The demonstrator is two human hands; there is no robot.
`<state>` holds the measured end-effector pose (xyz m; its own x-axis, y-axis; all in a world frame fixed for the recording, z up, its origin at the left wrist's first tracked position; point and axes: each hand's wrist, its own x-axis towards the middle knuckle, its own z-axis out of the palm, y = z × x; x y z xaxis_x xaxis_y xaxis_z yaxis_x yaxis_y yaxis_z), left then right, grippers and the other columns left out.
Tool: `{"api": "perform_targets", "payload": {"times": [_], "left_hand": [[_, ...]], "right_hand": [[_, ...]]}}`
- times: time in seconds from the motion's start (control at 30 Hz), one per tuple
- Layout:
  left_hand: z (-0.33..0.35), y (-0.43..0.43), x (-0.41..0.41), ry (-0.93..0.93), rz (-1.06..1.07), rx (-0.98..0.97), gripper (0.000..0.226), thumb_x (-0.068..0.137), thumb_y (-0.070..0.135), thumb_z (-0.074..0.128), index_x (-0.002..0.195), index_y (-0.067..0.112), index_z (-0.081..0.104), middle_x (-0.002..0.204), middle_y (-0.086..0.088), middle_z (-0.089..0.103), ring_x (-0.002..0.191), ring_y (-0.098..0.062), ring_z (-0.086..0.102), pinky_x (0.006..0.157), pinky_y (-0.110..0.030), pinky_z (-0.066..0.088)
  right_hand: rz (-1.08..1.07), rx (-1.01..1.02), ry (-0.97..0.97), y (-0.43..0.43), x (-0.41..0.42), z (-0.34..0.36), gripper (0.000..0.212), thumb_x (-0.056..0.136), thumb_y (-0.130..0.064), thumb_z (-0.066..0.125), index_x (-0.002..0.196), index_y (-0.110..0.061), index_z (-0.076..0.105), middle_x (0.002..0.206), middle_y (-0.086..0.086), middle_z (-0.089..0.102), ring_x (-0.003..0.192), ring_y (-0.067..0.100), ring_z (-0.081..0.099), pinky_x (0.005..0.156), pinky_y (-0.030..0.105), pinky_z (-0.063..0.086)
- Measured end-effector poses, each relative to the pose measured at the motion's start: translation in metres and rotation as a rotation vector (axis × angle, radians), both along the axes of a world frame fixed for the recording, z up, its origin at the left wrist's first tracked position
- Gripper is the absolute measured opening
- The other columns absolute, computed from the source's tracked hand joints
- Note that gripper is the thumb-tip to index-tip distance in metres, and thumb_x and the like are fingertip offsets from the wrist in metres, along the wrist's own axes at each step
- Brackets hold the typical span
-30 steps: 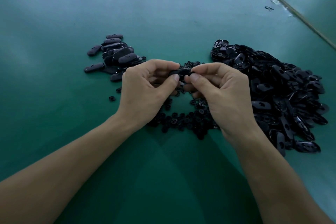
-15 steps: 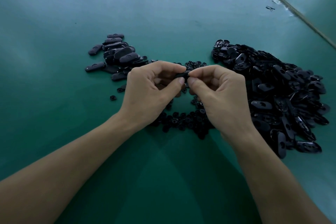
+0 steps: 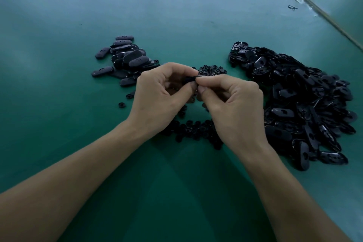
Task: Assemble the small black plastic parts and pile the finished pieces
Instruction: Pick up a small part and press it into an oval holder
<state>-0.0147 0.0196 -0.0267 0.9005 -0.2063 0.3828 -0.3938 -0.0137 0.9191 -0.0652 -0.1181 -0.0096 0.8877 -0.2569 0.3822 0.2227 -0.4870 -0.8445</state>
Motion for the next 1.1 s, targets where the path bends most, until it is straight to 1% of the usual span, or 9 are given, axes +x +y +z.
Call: {"api": "perform_targets", "payload": {"times": [0.1,0.23,0.33,0.43,0.53,0.63,0.73,0.87,1.1], "left_hand": [[-0.001,0.001,0.002,0.009,-0.003,-0.015,0.019,0.086,0.004,0.073,0.097,0.020,0.070,0.089,0.003,0.076,0.079,-0.014,0.073,0.075,-0.029,0.059],[0.000,0.001,0.002,0.007,-0.016,0.012,0.022,0.087,0.003,0.073,0.095,0.022,0.069,0.085,0.003,0.075,0.074,-0.011,0.070,0.069,-0.025,0.057],[0.001,0.000,0.000,0.008,-0.048,0.018,0.023,0.085,0.003,0.073,0.095,0.024,0.069,0.087,0.006,0.075,0.079,-0.009,0.070,0.074,-0.021,0.055],[0.002,0.001,-0.001,0.034,-0.077,0.001,0.027,0.083,0.001,0.074,0.096,0.024,0.068,0.085,0.007,0.075,0.079,-0.007,0.070,0.075,-0.020,0.055],[0.004,0.002,-0.001,0.087,-0.094,-0.039,0.026,0.082,0.002,0.076,0.096,0.022,0.068,0.081,0.001,0.076,0.073,-0.008,0.070,0.071,-0.021,0.057],[0.005,0.001,-0.001,0.093,-0.091,-0.044,0.027,0.081,-0.003,0.078,0.094,0.019,0.070,0.078,0.004,0.075,0.072,-0.008,0.070,0.069,-0.021,0.058],[0.007,0.001,-0.002,0.095,-0.091,-0.039,0.025,0.081,-0.003,0.078,0.093,0.017,0.070,0.081,0.004,0.074,0.073,-0.010,0.070,0.070,-0.023,0.059],[0.007,0.001,-0.003,0.099,-0.089,-0.022,0.024,0.081,-0.004,0.077,0.094,0.015,0.071,0.084,-0.006,0.075,0.073,-0.016,0.072,0.073,-0.027,0.061],[0.007,0.000,-0.003,0.093,-0.049,0.000,0.027,0.078,-0.007,0.079,0.091,0.015,0.072,0.073,0.005,0.075,0.065,-0.009,0.070,0.068,-0.019,0.058]], "right_hand": [[0.031,-0.013,0.000,0.001,0.000,0.000,0.021,0.087,-0.008,0.072,0.104,-0.018,0.080,0.093,-0.013,0.076,0.084,-0.002,0.070,0.079,0.019,0.056],[0.040,-0.015,-0.004,-0.008,0.002,0.002,0.022,0.086,-0.009,0.074,0.096,-0.027,0.079,0.091,-0.014,0.070,0.080,0.001,0.067,0.070,0.011,0.047],[0.064,0.003,0.028,-0.015,0.004,0.004,0.028,0.087,-0.011,0.074,0.099,-0.036,0.074,0.092,-0.011,0.071,0.077,0.003,0.067,0.071,0.017,0.050],[0.123,0.084,0.074,-0.018,0.005,0.005,0.024,0.087,-0.008,0.075,0.099,-0.028,0.076,0.088,-0.010,0.076,0.084,0.004,0.072,0.082,0.024,0.056],[0.141,0.132,0.090,-0.023,0.005,0.006,0.020,0.085,-0.007,0.078,0.091,-0.027,0.076,0.083,-0.008,0.077,0.080,0.007,0.073,0.079,0.026,0.057],[0.163,0.151,0.110,-0.026,0.005,0.007,0.020,0.085,-0.007,0.078,0.090,-0.026,0.076,0.082,-0.006,0.077,0.077,0.009,0.073,0.077,0.026,0.058],[0.163,0.131,0.109,-0.026,0.004,0.007,0.017,0.085,-0.009,0.078,0.090,-0.026,0.076,0.081,-0.007,0.077,0.077,0.008,0.073,0.076,0.026,0.058],[0.151,0.076,0.123,-0.026,0.004,0.006,0.015,0.087,-0.012,0.077,0.088,-0.027,0.074,0.077,-0.009,0.074,0.072,0.004,0.069,0.070,0.020,0.055],[0.142,0.009,0.182,-0.023,0.005,0.005,0.011,0.091,-0.015,0.070,0.089,-0.026,0.069,0.079,-0.008,0.072,0.073,0.005,0.066,0.073,0.033,0.058]]}}
